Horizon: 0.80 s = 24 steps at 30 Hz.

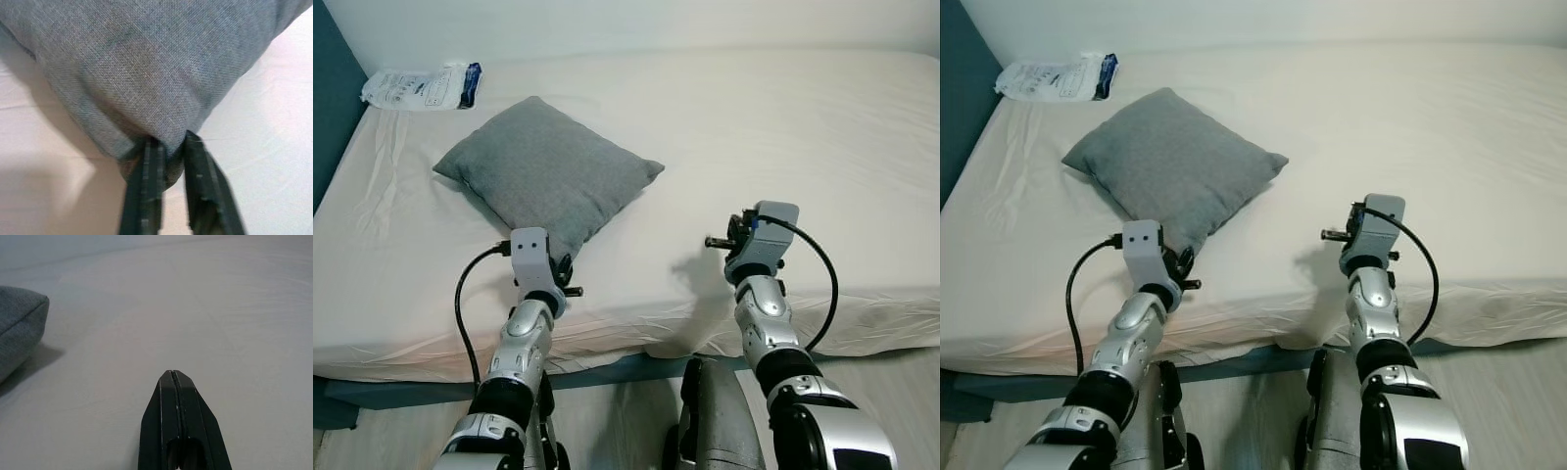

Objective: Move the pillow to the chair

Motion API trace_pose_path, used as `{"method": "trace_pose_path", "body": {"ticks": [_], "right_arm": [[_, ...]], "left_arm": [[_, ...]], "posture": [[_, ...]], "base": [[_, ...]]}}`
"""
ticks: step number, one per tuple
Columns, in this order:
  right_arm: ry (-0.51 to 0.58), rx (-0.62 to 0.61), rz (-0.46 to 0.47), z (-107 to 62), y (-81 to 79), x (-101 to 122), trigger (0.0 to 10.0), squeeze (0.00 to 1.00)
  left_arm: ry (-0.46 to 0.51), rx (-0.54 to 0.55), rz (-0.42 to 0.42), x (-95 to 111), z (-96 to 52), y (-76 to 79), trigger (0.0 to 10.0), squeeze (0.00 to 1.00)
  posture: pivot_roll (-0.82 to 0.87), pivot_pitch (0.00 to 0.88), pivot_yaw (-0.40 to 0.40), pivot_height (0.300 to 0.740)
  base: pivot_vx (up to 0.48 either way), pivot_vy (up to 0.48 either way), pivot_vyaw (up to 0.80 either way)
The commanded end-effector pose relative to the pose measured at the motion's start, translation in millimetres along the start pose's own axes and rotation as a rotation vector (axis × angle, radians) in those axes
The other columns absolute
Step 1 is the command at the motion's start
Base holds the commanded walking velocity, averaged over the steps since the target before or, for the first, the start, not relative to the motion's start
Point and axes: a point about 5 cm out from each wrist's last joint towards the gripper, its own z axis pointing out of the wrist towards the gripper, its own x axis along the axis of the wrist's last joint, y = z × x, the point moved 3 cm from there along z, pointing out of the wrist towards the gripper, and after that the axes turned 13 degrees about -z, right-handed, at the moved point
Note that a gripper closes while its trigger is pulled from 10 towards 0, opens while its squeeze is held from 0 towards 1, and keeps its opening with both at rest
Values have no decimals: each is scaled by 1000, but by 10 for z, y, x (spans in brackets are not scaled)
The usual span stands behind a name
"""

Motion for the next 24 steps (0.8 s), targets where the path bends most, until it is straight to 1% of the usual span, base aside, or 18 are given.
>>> {"method": "trace_pose_path", "body": {"ticks": [1,2,4,6,9,10,11,12,13,15,16,17,18,20,21,22,23,24], "right_arm": [[-36,-3,6,-27,4,-82,10000,0],[-36,-3,6,-27,4,-82,10000,0],[-38,-8,7,-27,16,-86,10000,0],[-38,-8,7,-27,16,-86,10000,0],[-37,-13,10,-22,25,-79,10000,0],[-35,-17,13,-15,34,-69,10000,0],[-31,-22,15,-9,43,-58,10000,0],[-31,-22,15,-9,43,-58,10000,0],[-29,-26,16,-3,53,-50,10000,0],[-28,-31,18,3,66,-42,10000,0],[-28,-31,18,3,66,-42,10000,0],[-27,-34,20,5,73,-39,10000,0],[-27,-34,20,5,73,-39,10000,0],[-25,-39,24,9,84,-32,10000,0],[-25,-39,24,9,84,-32,10000,0],[-24,-42,26,9,87,-32,10000,0],[-24,-42,26,9,87,-32,10000,0],[-25,-42,27,8,86,-34,10000,0]], "left_arm": [[-35,-54,1,-66,-28,67,0,0],[-35,-54,1,-66,-28,67,0,0],[-39,-105,-19,-39,-27,142,0,0],[-39,-105,-19,-39,-27,142,0,0],[-50,-157,-41,-33,-25,214,0,0],[-74,-218,-63,-43,-44,294,0,0],[-129,-319,-89,-79,-97,409,0,0],[-129,-319,-89,-79,-97,409,0,0],[-199,-447,-108,-124,-194,541,0,0],[-284,-622,-136,-168,-375,707,0,0],[-284,-622,-136,-168,-375,707,0,0],[-307,-707,-176,-133,-484,789,0,0],[-307,-707,-176,-133,-484,789,0,0],[-329,-851,-239,-19,-679,944,0,0],[-329,-851,-239,-19,-679,944,0,0],[-338,-961,-268,96,-828,1098,0,0],[-338,-961,-268,96,-828,1098,0,0],[-338,-1000,-268,134,-877,1170,0,0]], "posture": [[74,195,5,562],[74,195,5,562],[75,193,7,562],[75,193,7,562],[75,189,8,562],[77,187,8,562],[78,185,8,562],[78,185,8,562],[80,183,7,562],[82,182,7,562],[82,182,7,562],[82,181,6,562],[82,181,6,562],[86,179,5,562],[86,179,5,562],[88,179,3,562],[88,179,3,562],[92,178,1,562]], "base": [[0,0,0],[0,0,0],[0,0,0],[0,0,0],[0,0,0],[0,0,0],[0,0,0],[0,0,0],[0,0,0],[0,0,0],[0,0,0],[0,0,0],[0,0,0],[0,0,0],[0,0,0],[0,0,0],[0,0,0],[0,0,0]]}}
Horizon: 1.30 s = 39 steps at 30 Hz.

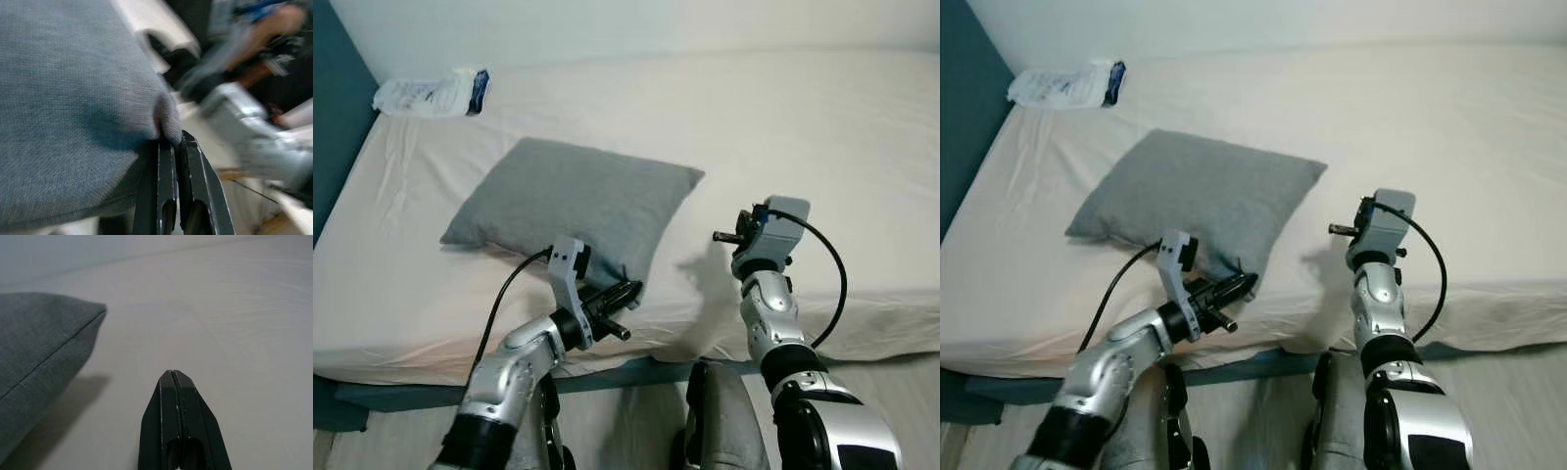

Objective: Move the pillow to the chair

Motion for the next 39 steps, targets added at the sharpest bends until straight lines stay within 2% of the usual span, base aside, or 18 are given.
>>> {"method": "trace_pose_path", "body": {"ticks": [1,7,8,10,11,12,13,14,22,27,28,30,31,32,33,34,37,39], "right_arm": [[-33,1,10,-32,-15,-86,10000,0],[-36,1,13,-31,-36,-87,10000,0],[-35,-1,15,-30,-36,-84,10000,0],[-34,-3,17,-29,-35,-82,10000,0],[-33,-7,17,-28,-25,-81,10000,0],[-34,-12,18,-29,-7,-84,10000,0],[-34,-12,18,-29,-7,-84,10000,0],[-36,-20,17,-34,25,-93,10000,0],[-55,-43,24,-56,70,-141,10000,0],[-76,-28,62,-120,10,-225,10000,0],[-87,-14,105,-153,-23,-269,10000,0],[-124,40,237,-196,-113,-354,10000,0],[-142,77,333,-209,-173,-383,10000,129],[-146,118,429,-212,-230,-383,10000,129],[-146,118,429,-212,-230,-383,10000,129],[-132,158,519,-215,-277,-355,10000,1000],[-103,232,591,-278,-345,-337,10000,1000],[-107,241,590,-306,-354,-358,10000,1000]], "left_arm": [[-34,-114,-24,-65,52,195,0,0],[-64,-192,2,-97,217,458,0,0],[-73,-170,26,-132,271,461,9098,0],[-82,-153,40,-154,296,459,9098,0],[-93,-110,77,-190,341,423,10000,0],[-96,-74,99,-205,368,401,10000,710],[-96,-74,99,-205,368,401,10000,710],[-92,-44,98,-204,394,383,10000,1000],[-55,-9,118,-71,343,352,10000,1000],[62,70,89,199,232,240,10000,1000],[124,130,91,344,137,134,10000,0],[208,257,119,562,-61,-93,10000,0],[230,319,143,638,-150,-198,10000,0],[239,368,172,691,-220,-280,10000,0],[239,368,172,691,-220,-280,10000,0],[246,437,220,766,-321,-391,10000,0],[289,589,296,1033,-622,-641,10000,0],[298,606,300,1087,-672,-673,10000,0]], "posture": [[92,178,1,562],[88,176,2,562],[85,175,2,562],[85,175,3,562],[84,174,3,562],[83,174,4,562],[83,174,4,562],[82,172,5,562],[84,171,1,562],[84,166,3,562],[86,166,6,562],[87,163,9,562],[87,161,10,562],[87,161,10,562],[87,161,10,562],[88,159,6,562],[88,156,-1,562],[88,156,-1,562]], "base": [[0,0,0],[0,0,0],[0,0,0],[0,0,0],[0,0,0],[0,0,0],[0,0,0],[0,0,0],[0,0,0],[0,0,0],[0,0,0],[0,0,0],[0,0,0],[0,0,0],[0,0,0],[0,0,0],[0,0,0],[0,0,0]]}}
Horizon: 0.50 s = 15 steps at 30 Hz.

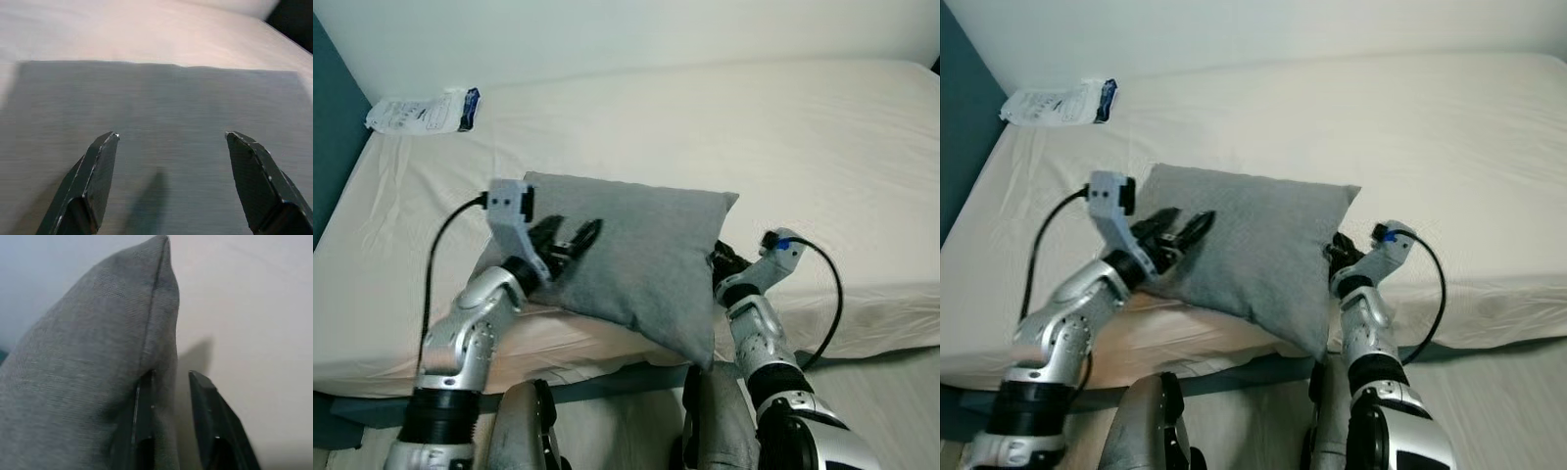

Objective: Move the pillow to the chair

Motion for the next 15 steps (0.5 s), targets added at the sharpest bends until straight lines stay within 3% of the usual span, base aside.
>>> {"method": "trace_pose_path", "body": {"ticks": [1,4,6,8,15], "right_arm": [[-48,29,22,-79,-41,-158,10000,1000],[-50,39,33,-102,-45,-176,10000,1000],[-44,74,95,-170,-62,-207,10000,1000],[-36,112,145,-226,-89,-219,10000,1000],[-62,230,208,-433,-179,-281,10000,1000]], "left_arm": [[25,41,19,96,-21,-121,10000,0],[25,51,14,116,-23,-160,10000,0],[-9,68,-105,56,13,-318,10000,0],[-33,97,-164,-17,56,-435,10000,0],[-82,133,-196,-146,203,-560,10000,0]], "posture": [[88,156,-1,562],[93,156,-4,562],[93,167,-9,562],[92,174,-10,562],[79,189,-4,562]], "base": [[0,0,0],[0,0,0],[0,0,0],[0,0,0],[0,0,0]]}}
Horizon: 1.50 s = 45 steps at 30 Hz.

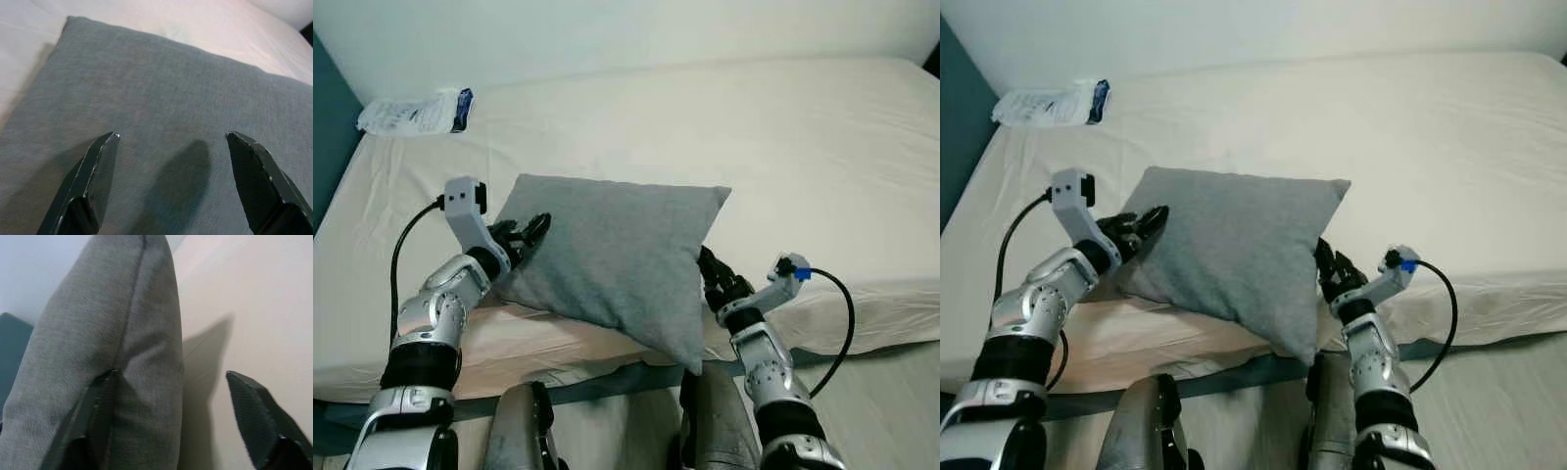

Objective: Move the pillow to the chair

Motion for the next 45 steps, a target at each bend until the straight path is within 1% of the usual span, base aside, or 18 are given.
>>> {"method": "trace_pose_path", "body": {"ticks": [1,4,5,10,11,14,18,22,26,32,33,34,36,41,42,43,44,45], "right_arm": [[-29,52,23,-32,-102,-85,10000,1000],[-23,55,30,-53,-110,-77,10000,1000],[-16,59,40,-69,-120,-58,10000,1000],[6,68,71,-92,-145,21,10000,1000],[2,38,58,-100,-92,48,10000,1000],[1,-14,45,-100,-10,68,10000,1000],[13,-38,60,-102,27,92,10000,1000],[8,14,92,-162,-82,53,10000,1000],[-11,-19,82,-155,-49,1,10000,1000],[-17,-28,77,-79,-13,-3,10000,1000],[-22,-36,70,-32,14,-5,10000,1000],[-46,-58,57,98,76,-21,10000,1000],[-68,-71,47,190,89,-23,10000,1000],[-93,-66,25,259,52,-29,10000,1000],[-126,-53,3,310,3,-54,10000,733],[-161,-31,-23,359,-58,-84,10000,227],[-202,-2,-52,406,-128,-126,10000,0],[-202,-2,-52,406,-128,-126,10000,0]], "left_arm": [[-39,8,25,-70,23,-55,10000,0],[-54,-1,15,-101,58,-38,10000,55],[-61,-6,-6,-116,98,-28,10000,1000],[-62,27,-3,-115,187,-36,10000,1000],[-49,82,59,-90,219,-62,10000,1000],[-24,141,108,-47,230,-102,10000,1000],[5,169,103,-1,218,-138,10000,1000],[41,165,81,92,179,-192,10000,1000],[50,167,105,125,167,-219,10000,1000],[67,168,121,177,160,-222,10000,1000],[80,165,125,210,159,-215,10000,1000],[104,156,142,277,155,-197,10000,1000],[119,153,158,320,149,-192,10000,1000],[129,150,168,351,142,-191,10000,1000],[135,147,174,373,137,-191,10000,1000],[142,144,182,398,132,-189,10000,1000],[153,141,189,428,125,-187,10000,1000],[153,141,189,428,125,-187,10000,1000]], "posture": [[78,189,-3,562],[75,193,1,562],[66,197,6,562],[60,199,9,562],[56,202,16,562],[55,202,16,562],[58,202,11,562],[68,202,6,562],[72,202,10,562],[76,203,15,562],[81,201,19,562],[94,200,20,562],[97,199,19,562],[101,197,17,562],[103,196,15,562],[104,195,13,562],[107,193,8,562],[107,193,8,562]], "base": [[0,0,0],[0,0,0],[0,0,0],[0,0,0],[0,0,0],[0,0,0],[0,0,0],[0,0,0],[0,0,0],[0,0,0],[0,0,0],[0,0,0],[0,0,0],[0,0,0],[0,0,0],[0,0,0],[0,0,0],[0,0,0]]}}
